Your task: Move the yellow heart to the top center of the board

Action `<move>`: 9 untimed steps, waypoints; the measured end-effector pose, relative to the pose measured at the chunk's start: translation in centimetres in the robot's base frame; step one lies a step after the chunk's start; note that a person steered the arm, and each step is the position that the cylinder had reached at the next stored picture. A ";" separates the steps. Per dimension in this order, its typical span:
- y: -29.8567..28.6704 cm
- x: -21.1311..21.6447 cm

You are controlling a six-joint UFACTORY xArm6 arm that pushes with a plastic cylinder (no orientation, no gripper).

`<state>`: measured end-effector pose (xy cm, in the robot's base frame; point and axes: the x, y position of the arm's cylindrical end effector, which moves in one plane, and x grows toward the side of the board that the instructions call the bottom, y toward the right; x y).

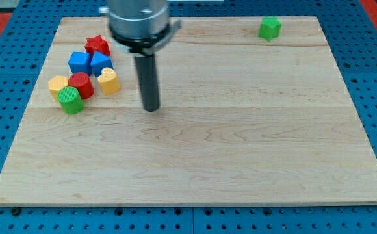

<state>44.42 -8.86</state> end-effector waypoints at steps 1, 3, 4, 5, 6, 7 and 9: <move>-2.1 -1.1; -3.0 -4.2; -5.0 -2.0; -7.6 0.6; -10.5 0.6; -10.5 -0.7; -8.0 -4.0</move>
<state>40.42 -16.90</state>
